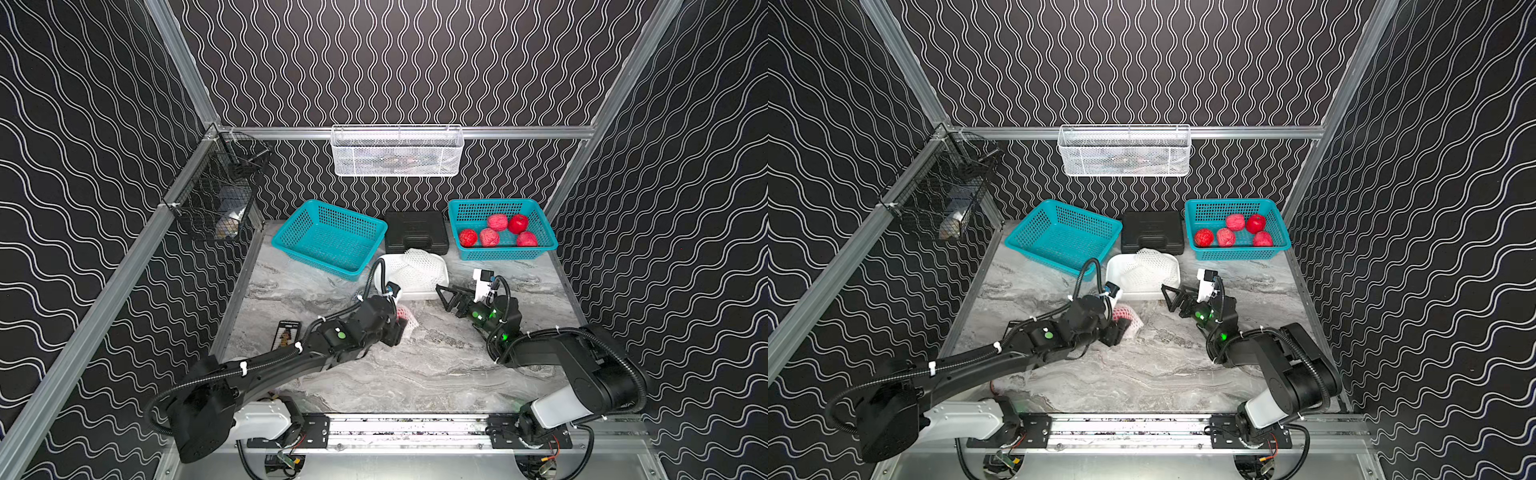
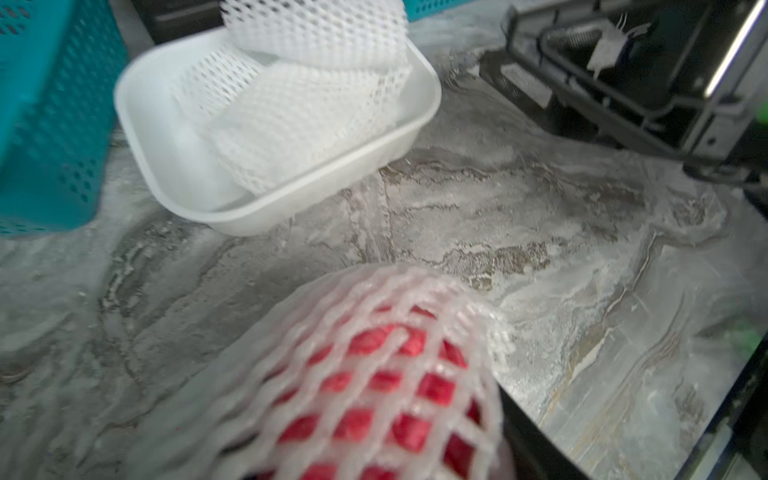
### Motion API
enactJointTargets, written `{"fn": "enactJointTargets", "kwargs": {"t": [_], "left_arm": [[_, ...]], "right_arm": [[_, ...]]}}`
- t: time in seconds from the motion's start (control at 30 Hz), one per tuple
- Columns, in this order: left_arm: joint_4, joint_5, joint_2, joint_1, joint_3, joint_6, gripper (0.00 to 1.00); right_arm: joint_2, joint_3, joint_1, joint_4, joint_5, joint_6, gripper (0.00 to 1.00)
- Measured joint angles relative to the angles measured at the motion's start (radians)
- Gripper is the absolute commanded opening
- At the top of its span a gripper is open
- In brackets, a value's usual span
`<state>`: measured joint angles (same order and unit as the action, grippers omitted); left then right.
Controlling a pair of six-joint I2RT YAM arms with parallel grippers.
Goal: Remove foam nets from apples
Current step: Place the apple at the center of the board.
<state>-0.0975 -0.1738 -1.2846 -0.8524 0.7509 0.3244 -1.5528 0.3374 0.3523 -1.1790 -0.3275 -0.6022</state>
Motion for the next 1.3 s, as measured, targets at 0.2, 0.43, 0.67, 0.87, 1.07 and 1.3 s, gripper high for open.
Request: {"fn": "enactJointTargets", "kwargs": {"t": [0.2, 0.43, 0.67, 0.87, 1.07, 1.3], "left_arm": [[0.071, -0.013, -0.101, -0.071, -0.035, 0.002, 0.66], [0.171, -0.035, -0.212, -0.077, -0.052, -0.003, 0.68], [0.254, -0.039, -0.305, -0.077, -0.050, -0.006, 0.75], [0.264, -0.039, -0.346, -0.077, -0.029, -0.010, 0.99], [0.254, -0.048, -0.281, -0.077, -0.032, -0.014, 0.99], [0.235, -0.056, -0.113, -0.077, -0.058, -0.046, 0.99]], "right_arm": [[-0.019, -0.006, 0.000, -0.027, 0.005, 0.000, 1.00], [-0.036, -0.003, 0.000, -0.033, 0.013, 0.000, 1.00], [-0.042, 0.004, 0.000, -0.032, 0.016, 0.001, 1.00], [-0.048, 0.010, 0.000, -0.031, 0.016, 0.000, 1.00], [-0.052, 0.046, 0.000, -0.003, 0.004, 0.000, 1.00], [-0.038, 0.126, 0.001, 0.121, -0.042, 0.015, 1.00]]}}
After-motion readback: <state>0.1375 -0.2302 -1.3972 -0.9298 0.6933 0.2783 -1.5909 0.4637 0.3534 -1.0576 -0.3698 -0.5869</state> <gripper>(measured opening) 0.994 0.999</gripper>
